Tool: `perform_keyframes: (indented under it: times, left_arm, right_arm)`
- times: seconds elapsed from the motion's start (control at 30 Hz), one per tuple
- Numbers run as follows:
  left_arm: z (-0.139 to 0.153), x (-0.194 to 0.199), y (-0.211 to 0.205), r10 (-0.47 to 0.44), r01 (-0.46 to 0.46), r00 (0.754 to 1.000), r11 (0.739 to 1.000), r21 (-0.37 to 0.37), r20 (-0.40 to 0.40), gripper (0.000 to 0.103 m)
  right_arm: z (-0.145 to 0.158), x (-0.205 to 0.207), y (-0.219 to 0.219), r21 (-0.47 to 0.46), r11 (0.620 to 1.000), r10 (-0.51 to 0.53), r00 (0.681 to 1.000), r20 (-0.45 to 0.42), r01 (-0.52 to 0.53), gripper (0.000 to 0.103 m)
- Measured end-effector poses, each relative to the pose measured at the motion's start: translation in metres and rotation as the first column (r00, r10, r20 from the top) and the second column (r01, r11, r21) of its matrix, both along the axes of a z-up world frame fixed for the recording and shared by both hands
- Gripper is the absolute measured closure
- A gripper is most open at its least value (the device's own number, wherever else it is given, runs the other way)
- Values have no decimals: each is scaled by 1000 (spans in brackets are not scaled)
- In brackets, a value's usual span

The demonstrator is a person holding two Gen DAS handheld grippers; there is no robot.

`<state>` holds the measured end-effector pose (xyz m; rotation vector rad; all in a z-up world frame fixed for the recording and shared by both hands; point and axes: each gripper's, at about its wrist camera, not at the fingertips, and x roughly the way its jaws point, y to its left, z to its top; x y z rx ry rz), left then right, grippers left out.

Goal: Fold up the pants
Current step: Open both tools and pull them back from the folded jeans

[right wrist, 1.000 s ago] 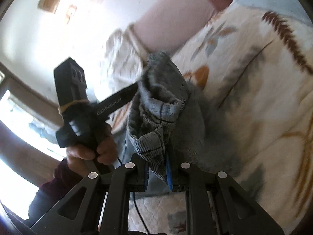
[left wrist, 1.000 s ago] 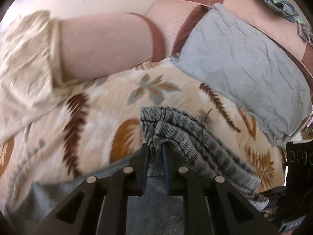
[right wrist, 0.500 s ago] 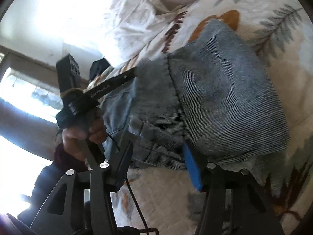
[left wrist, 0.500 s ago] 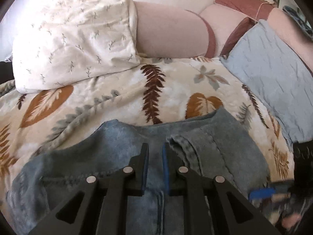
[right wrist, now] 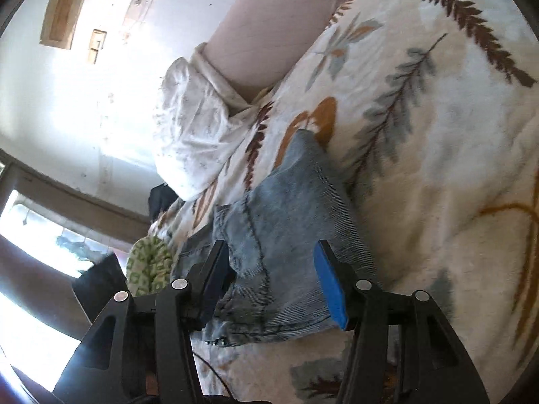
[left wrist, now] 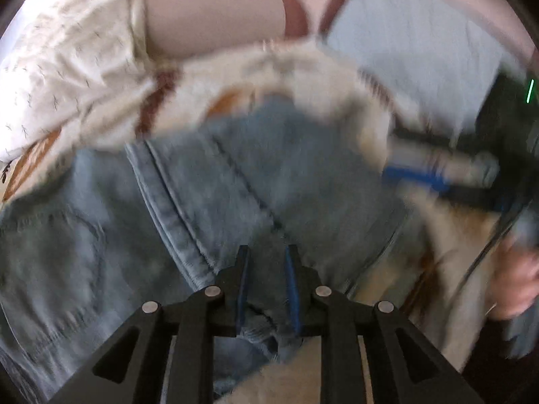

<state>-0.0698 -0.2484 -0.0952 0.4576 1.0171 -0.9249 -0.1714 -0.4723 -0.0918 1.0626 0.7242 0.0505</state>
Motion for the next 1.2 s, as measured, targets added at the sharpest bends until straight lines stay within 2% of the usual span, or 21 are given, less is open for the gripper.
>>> perform_keyframes:
  times: [0.07,0.2,0.23,0.33,0.43,0.5,0.53,0.6,0.67,0.73,0.77,0.8,0.87,0.93,1.03,1.07,1.1,1.2]
  left_arm:
    - [-2,-6,7,7,-5,999,999,-37,40,80]
    - [11,4,27,106,-111,993,989,-99,-49,80]
    - [17,3,37,133,-138,990,984,-117,-46,80]
    - [34,-7,75,196,-190,980,969,-159,25,80]
    - [44,-14,125,294,-278,954,941,-193,59,76]
    - [46,-11,169,407,-388,913,895,-221,44,73]
    - [46,-8,191,468,-449,883,862,-235,28,73]
    - [48,3,232,609,-591,793,769,-245,0,73]
    - [47,14,267,720,-702,693,663,-262,-34,72]
    - [44,18,283,772,-746,636,617,-251,7,72]
    - [39,20,288,796,-770,604,595,-229,40,70]
    - [33,23,292,812,-789,583,576,-214,36,63]
    - [18,33,300,832,-822,553,537,-187,-42,60]
    - [8,38,302,843,-840,532,515,-171,-74,56]
    - [4,38,291,848,-841,529,518,-156,-31,48]
    - [5,38,284,846,-838,533,524,-153,-24,39]
    - [5,37,280,841,-834,540,531,-149,-23,36]
    - [10,35,282,853,-847,520,510,-153,-36,36]
  right_arm:
    - [0,2,1,-9,1000,8,1000,-8,-8,50]
    - [-1,9,12,-26,999,35,999,-20,-35,50]
    - [-1,12,17,-32,999,44,999,-21,-44,50]
    - [2,17,29,-53,996,76,997,-25,-78,50]
    - [6,23,46,-101,988,115,992,-41,-119,50]
    - [8,27,58,-153,979,130,990,-60,-138,50]
    - [8,29,63,-172,974,139,988,-68,-149,50]
    - [7,34,76,-216,960,160,983,-90,-176,50]
    - [2,41,90,-268,941,175,975,-135,-206,50]
    - [-10,49,103,-314,913,195,956,-220,-259,52]
    - [-14,51,111,-362,887,202,946,-255,-287,52]
    - [-14,52,118,-416,857,207,941,-266,-306,52]
    - [-12,51,130,-490,806,210,934,-288,-332,52]
    - [-14,48,133,-517,787,211,935,-286,-336,52]
    - [-16,41,127,-501,808,206,945,-253,-310,53]
    - [-17,41,127,-497,813,204,948,-244,-303,53]
    - [-17,40,126,-495,818,200,951,-234,-293,53]
    - [-13,37,127,-506,818,186,958,-219,-275,51]
